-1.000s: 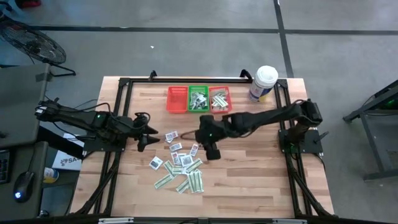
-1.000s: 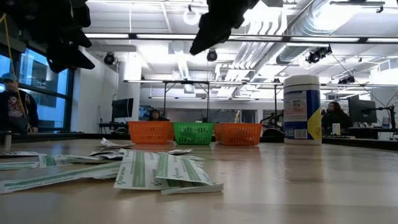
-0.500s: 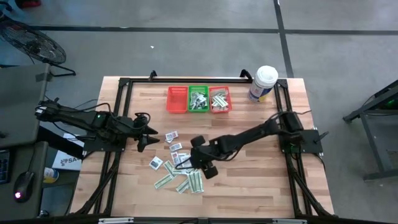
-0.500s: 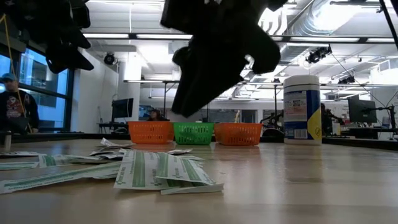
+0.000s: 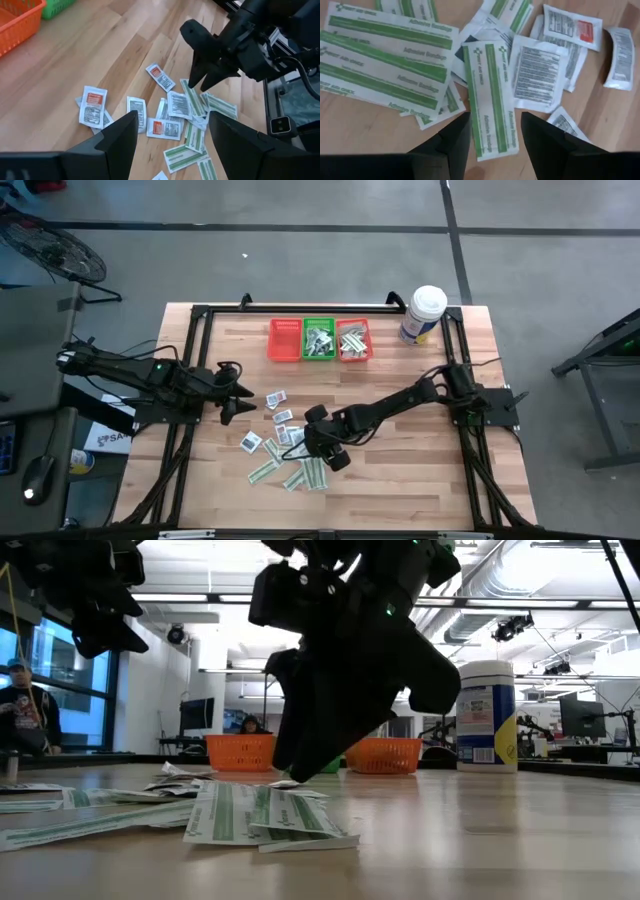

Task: Pick & Place First Aid Supplies
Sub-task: Put the bandage pack into the right orange bin

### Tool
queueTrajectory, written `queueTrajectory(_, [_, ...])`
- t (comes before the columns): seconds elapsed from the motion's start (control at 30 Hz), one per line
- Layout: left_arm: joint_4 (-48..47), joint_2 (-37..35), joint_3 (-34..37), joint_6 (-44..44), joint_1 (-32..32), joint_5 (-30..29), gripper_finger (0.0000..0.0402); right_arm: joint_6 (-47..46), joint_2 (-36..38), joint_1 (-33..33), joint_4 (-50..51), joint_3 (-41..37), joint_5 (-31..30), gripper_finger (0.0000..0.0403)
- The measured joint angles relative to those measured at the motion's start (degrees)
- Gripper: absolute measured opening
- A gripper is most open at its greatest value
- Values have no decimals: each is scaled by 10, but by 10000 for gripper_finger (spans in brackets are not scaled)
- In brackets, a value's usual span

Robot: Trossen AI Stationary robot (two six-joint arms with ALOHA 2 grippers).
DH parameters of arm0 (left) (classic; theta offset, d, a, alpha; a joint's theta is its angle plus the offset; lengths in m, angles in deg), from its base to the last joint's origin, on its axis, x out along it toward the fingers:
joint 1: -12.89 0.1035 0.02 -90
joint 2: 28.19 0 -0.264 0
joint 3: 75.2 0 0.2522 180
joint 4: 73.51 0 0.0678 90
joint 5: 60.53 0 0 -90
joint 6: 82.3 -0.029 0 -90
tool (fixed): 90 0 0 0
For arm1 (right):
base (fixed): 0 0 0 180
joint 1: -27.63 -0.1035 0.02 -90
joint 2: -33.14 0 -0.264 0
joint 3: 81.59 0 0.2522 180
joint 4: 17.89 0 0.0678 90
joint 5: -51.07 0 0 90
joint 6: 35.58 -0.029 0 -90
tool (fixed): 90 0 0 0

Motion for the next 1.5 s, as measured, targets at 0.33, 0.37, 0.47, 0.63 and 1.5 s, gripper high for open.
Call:
queueTrajectory(0.33, [-2, 0, 0, 0, 0, 0, 240, -12, -23, 11, -3, 2, 16, 168])
queueTrajectory(0.37, [-2, 0, 0, 0, 0, 1, 240, -17, -24, 13, -1, 2, 20, 168])
queueTrajectory(0.47, [-4, 0, 0, 0, 0, 7, 240, -35, -30, 19, 7, 2, 37, 168])
queueTrajectory(0.63, [-5, 0, 0, 0, 0, 11, 240, -72, -44, 30, 25, 3, 70, 165])
queueTrajectory(1.5, [-17, 0, 0, 0, 0, 10, 240, -167, -38, 32, 37, 1, 69, 2])
